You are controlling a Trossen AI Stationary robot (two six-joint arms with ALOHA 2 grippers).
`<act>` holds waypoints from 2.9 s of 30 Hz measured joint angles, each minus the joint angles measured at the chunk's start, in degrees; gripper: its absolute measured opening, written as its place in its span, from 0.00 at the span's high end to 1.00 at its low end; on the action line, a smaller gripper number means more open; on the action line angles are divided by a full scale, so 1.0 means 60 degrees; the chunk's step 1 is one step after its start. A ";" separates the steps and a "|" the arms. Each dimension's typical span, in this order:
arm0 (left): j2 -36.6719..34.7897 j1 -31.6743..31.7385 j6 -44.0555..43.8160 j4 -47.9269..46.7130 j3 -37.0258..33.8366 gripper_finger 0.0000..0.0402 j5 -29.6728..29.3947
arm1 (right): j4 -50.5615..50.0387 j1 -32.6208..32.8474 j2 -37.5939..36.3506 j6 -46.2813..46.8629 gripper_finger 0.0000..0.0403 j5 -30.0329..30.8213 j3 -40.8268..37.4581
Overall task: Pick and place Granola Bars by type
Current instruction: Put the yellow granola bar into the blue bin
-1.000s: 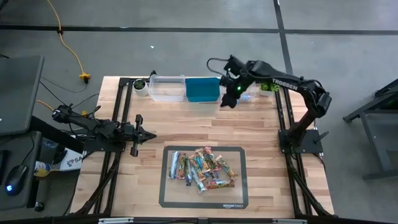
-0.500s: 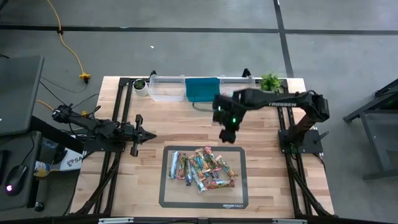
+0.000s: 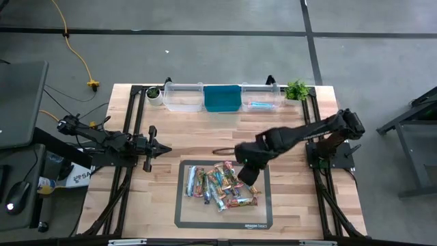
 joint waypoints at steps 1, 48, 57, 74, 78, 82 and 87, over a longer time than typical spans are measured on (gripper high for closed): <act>-0.0002 0.0002 0.0000 0.0000 0.0003 1.00 0.0002 | 0.0008 0.0148 0.0039 0.0233 0.73 0.0249 0.0000; 0.0002 -0.0001 0.0000 0.0000 0.0002 1.00 0.0002 | 0.0235 0.1191 0.2559 0.2018 0.42 0.1080 -0.0022; 0.0000 0.0002 0.0000 0.0002 0.0000 1.00 0.0002 | 0.0494 0.1202 0.3058 0.2020 0.40 0.0815 -0.0022; 0.0001 -0.0002 0.0000 0.0000 0.0001 1.00 0.0002 | 0.0601 0.1199 0.3781 0.2227 0.42 0.0761 -0.0022; -0.0002 -0.0001 0.0000 0.0000 0.0002 1.00 0.0000 | 0.0652 0.1199 0.3781 0.2264 0.46 0.0746 -0.0022; 0.0001 0.0002 0.0000 0.0000 0.0003 1.00 0.0002 | 0.0663 0.1199 0.3781 0.2271 0.52 0.0674 -0.0022; -0.0002 0.0002 0.0000 0.0000 0.0004 1.00 0.0002 | 0.0663 0.1199 0.3781 0.2274 0.57 0.0596 -0.0022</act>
